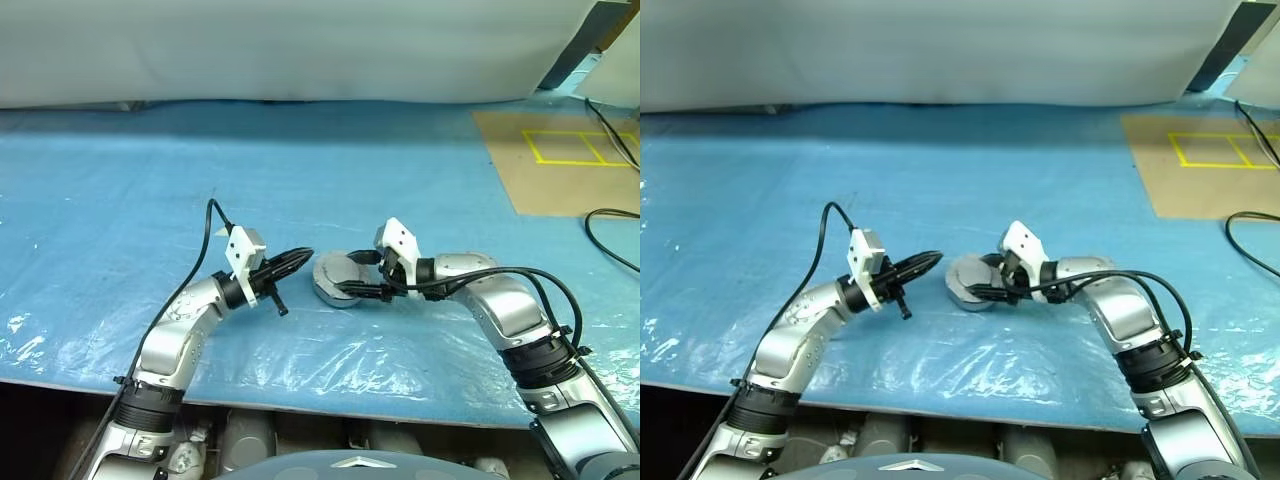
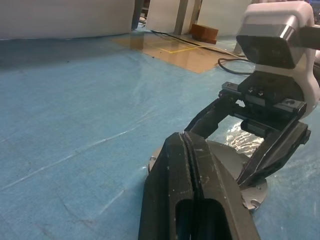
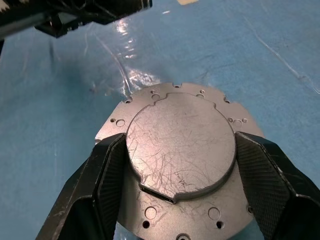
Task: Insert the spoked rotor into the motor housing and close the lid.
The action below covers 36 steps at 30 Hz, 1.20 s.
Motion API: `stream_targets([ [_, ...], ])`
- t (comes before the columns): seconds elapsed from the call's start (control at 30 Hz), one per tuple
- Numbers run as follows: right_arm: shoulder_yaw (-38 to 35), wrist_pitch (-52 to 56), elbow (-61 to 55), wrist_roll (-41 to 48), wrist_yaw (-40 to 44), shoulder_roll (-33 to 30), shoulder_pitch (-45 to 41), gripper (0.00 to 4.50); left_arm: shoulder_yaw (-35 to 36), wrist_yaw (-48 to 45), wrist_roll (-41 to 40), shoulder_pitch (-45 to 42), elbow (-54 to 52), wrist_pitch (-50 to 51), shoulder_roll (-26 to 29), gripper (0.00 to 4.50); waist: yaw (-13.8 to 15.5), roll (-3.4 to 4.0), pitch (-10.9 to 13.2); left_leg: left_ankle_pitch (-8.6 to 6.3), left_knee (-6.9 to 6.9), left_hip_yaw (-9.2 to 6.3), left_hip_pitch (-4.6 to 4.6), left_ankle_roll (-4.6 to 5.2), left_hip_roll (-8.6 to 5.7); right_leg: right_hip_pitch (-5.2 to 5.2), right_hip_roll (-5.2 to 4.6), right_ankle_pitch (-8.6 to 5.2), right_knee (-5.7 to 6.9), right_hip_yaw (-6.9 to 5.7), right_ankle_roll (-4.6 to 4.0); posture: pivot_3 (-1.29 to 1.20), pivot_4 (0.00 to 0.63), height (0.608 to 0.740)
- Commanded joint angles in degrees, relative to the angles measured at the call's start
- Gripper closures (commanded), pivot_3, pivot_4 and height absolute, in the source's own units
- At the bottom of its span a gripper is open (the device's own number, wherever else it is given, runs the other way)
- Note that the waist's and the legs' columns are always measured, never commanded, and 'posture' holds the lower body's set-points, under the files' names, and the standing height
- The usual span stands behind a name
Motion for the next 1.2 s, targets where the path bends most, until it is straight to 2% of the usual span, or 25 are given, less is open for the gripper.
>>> stream_targets([
  [0.03, 1.35, 0.64, 5.99, -1.89, 0.83, -1.14, 2.57, 1.52, -0.10, -0.12, -0.70, -0.17, -2.48, -0.01, -0.01, 4.50, 0.00, 0.01, -0.01, 0.00, 0.01, 0.00, 0.04, 0.00, 0.00, 0.04, -0.01, 0.00, 0.00, 0.00, 0.00, 0.00, 0.150, 0.740],
  [0.33, 4.68, -2.61, 6.83, -5.22, 0.10, -0.02, 2.61, 1.52, 0.18, 0.08, -0.30, -0.73, -1.74, -0.29, 0.02, 4.50, -0.01, -0.01, -0.03, -0.13, 0.04, 0.00, 0.55, 0.22, -0.02, 0.53, -0.08, -0.01, 0.00, 0.00, 0.01, 0.00, 0.150, 0.740],
  [0.5, 3.45, 1.45, 4.27, -2.22, -0.34, 1.77, 2.56, 1.52, 0.12, 0.44, -0.25, -0.36, -2.05, -0.30, -0.04, 4.50, -0.21, -0.01, -0.04, -0.14, -0.03, 0.00, 0.84, 0.24, 0.00, 0.74, -0.06, -0.02, -0.01, 0.01, 0.02, 0.00, 0.150, 0.740],
  [0.63, 1.01, 7.20, 1.47, 1.84, 0.19, 2.21, 1.55, 1.52, 0.07, 0.55, -0.17, -0.07, -2.09, -0.41, -0.06, 4.50, -0.17, -0.01, -0.03, -0.13, -0.15, 0.00, 0.83, 0.24, -0.01, 0.70, -0.06, -0.02, -0.07, 0.02, 0.02, 0.00, 0.150, 0.740],
  [0.77, 0.76, 9.17, 0.71, 1.86, -0.63, 2.07, 0.46, 1.52, -0.06, 0.61, -0.10, -0.01, -2.06, -0.47, -0.13, 4.50, -0.17, -0.01, -0.03, -0.10, -0.34, 0.00, 0.71, 0.18, -0.03, 0.49, -0.06, -0.05, -0.13, 0.03, 0.03, 0.00, 0.150, 0.740],
  [0.93, 1.81, 9.49, 0.39, 1.00, -0.88, 1.98, 0.47, 1.52, -0.05, 0.69, -0.27, -0.27, -2.17, -0.18, -0.19, 4.50, -0.17, -0.01, -0.04, 0.00, -0.46, 0.01, 0.56, 0.01, -0.02, 0.29, -0.04, -0.06, -0.11, 0.03, 0.02, 0.00, 0.150, 0.740],
  [1.2, 6.98, 4.27, 2.38, -6.02, -3.04, 0.58, 2.82, 1.52, 0.25, 1.02, -0.47, -0.30, -2.87, 0.58, 0.26, 4.50, -0.19, -0.03, -0.06, 0.00, -0.46, 0.03, 0.73, 0.01, -0.02, 0.39, -0.04, -0.07, -0.11, 0.08, 0.02, 0.00, 0.150, 0.740],
])
